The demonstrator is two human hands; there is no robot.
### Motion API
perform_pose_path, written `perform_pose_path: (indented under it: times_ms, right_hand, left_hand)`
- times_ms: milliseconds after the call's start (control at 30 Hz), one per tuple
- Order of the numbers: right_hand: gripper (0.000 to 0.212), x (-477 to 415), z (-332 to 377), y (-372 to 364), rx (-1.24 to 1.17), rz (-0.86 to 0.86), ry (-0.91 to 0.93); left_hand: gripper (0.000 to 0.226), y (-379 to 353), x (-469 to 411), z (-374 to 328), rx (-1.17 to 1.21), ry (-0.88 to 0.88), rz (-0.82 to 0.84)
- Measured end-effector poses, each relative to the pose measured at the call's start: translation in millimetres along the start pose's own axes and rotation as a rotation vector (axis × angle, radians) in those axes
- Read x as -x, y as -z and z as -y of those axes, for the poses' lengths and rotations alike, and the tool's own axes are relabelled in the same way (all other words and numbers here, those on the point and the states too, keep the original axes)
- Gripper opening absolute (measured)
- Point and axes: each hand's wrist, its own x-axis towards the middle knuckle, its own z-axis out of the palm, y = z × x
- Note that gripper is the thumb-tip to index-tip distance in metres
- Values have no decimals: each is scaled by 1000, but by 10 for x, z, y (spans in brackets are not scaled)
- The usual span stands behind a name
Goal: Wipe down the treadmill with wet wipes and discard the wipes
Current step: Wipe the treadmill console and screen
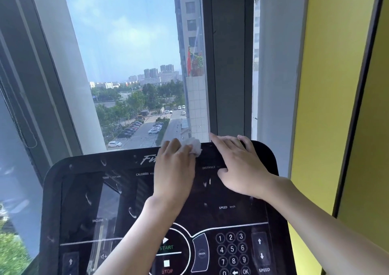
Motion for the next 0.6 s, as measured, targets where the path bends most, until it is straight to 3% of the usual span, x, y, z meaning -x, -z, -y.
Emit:
perform_pose_path:
  times_ms: [100,267,367,400,500,600]
  right_hand:
    - [88,8,-4,0,1,-1,8]
    - [85,12,6,1,18,2,11]
    - [85,21,11,0,31,7,16]
    - [86,22,8,1,33,8,18]
    - [85,22,5,1,39,10,28]
    - [86,34,-6,2,76,24,41]
  left_hand:
    - [7,14,162,-19,5,-154,90]
    - [9,114,-24,119,-42,105,-2]
    - [5,105,160,15,-56,-86,97]
    - [5,107,157,52,-55,-99,99]
    - [9,129,28,120,-77,88,20]
    - [4,147,117,-33,-92,-43,118]
